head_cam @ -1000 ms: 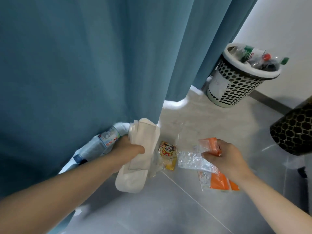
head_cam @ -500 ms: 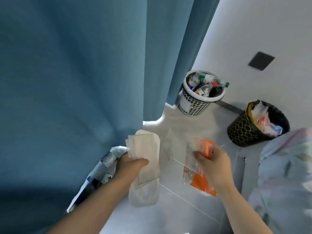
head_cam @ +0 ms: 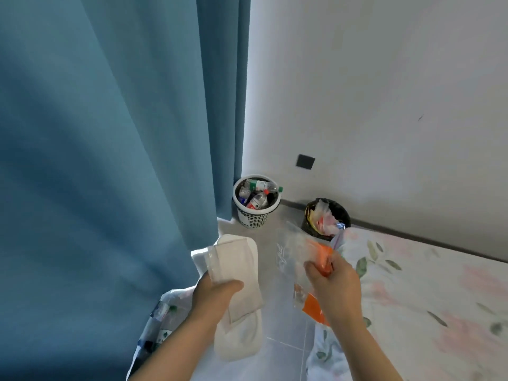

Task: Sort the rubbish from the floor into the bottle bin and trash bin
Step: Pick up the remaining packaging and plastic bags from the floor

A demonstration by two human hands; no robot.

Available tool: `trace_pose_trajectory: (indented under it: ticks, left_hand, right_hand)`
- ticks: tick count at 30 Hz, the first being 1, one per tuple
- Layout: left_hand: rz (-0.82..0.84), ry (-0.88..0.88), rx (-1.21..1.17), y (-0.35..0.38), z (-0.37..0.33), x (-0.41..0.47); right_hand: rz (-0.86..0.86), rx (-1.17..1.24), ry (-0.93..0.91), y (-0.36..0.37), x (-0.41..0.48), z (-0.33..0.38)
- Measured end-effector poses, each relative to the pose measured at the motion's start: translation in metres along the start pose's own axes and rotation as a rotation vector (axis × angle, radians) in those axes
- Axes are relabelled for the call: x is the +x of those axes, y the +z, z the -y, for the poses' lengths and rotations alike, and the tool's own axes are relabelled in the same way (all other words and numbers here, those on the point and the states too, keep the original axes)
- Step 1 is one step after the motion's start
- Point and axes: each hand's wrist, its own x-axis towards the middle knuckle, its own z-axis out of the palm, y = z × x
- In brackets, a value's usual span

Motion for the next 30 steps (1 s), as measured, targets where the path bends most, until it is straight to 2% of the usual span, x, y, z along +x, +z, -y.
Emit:
trace_pose_trajectory:
  ticks: [7, 15, 22, 30]
  left_hand:
    - [0.025, 0.062, -0.03, 0.049, -0.074, -0.059]
    - [0.08, 0.118, -0.008, 0.101, -0.113, -0.081]
    - [0.158, 0.145, 0.04, 0.133, -0.148, -0.057]
    - [0.21, 0.164, 0.084, 0.148, -0.206, 0.015]
  right_hand:
    - [-0.091, 0.103, 0.01, -0.104, 0.017, 0.038]
    - [-0.127, 0.16, -0.005, -0.164, 0.04, 0.052]
    - [-0.144, 0.142, 0.043, -0.165, 0.074, 0.042]
    - [-0.202, 0.107, 0.091, -0.143, 0.15, 0.058]
